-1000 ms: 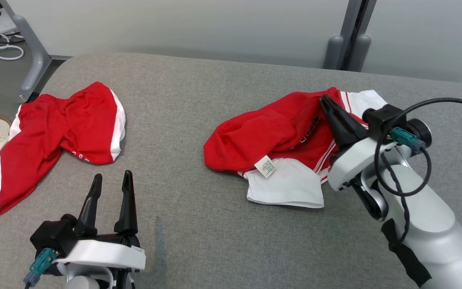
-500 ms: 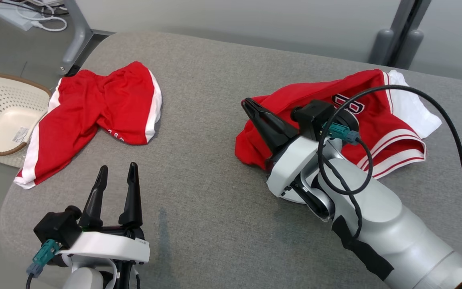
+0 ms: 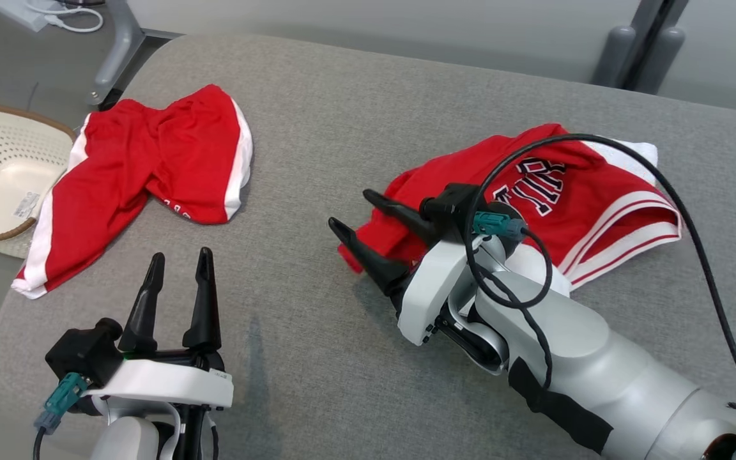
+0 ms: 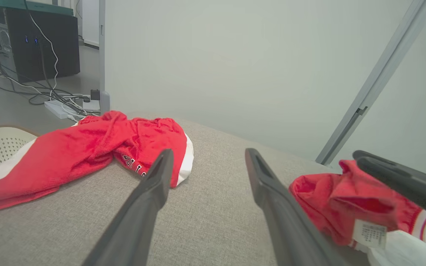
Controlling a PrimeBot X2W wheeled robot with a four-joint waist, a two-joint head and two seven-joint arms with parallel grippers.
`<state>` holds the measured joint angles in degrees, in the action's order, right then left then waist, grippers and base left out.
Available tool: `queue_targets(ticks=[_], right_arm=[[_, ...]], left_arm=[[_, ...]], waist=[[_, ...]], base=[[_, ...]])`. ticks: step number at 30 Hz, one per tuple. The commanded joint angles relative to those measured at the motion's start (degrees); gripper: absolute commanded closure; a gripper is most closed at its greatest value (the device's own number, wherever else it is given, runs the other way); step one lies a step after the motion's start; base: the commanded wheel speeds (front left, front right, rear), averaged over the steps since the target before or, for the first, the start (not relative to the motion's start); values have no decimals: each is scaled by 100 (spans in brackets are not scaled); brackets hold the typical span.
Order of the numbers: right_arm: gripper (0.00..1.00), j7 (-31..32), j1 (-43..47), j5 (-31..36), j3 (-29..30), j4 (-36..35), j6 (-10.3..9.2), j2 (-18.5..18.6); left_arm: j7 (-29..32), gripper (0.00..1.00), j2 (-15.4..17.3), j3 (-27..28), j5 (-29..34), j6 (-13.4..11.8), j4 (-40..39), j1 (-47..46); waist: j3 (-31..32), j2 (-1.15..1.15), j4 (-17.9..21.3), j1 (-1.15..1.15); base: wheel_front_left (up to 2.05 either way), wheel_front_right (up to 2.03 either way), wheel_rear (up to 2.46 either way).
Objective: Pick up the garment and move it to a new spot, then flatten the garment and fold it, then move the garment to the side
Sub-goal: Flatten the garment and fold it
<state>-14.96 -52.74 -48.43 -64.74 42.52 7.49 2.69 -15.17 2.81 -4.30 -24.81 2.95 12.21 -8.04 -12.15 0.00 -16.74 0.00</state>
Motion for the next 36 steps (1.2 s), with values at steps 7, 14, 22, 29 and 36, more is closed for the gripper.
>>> queue_targets(ticks=[7,14,22,29,36], right_arm=[[0,-19,174,140,770,-391,2,345],[0,-19,996,705,2123,-1184,3,859],[0,-19,2148,1214,3268,-1862,3,1135],[0,-18,3415,1552,4496,-2424,3,968],[0,-19,4055,1836,5074,-2813,3,725]], left_arm=[[-11,0,20,140,165,65,2,-25],[-11,0,19,261,302,100,-14,62],[-11,0,19,306,364,116,-49,174],[-11,0,20,199,419,173,22,239],[-11,0,20,211,441,193,39,245]], waist=[[179,0,578,0],[384,0,1060,0],[552,0,1394,0],[640,0,1507,0],[626,0,1543,0]], base=[[0,0,0],[0,0,0],[0,0,0],[0,0,0],[0,0,0]])
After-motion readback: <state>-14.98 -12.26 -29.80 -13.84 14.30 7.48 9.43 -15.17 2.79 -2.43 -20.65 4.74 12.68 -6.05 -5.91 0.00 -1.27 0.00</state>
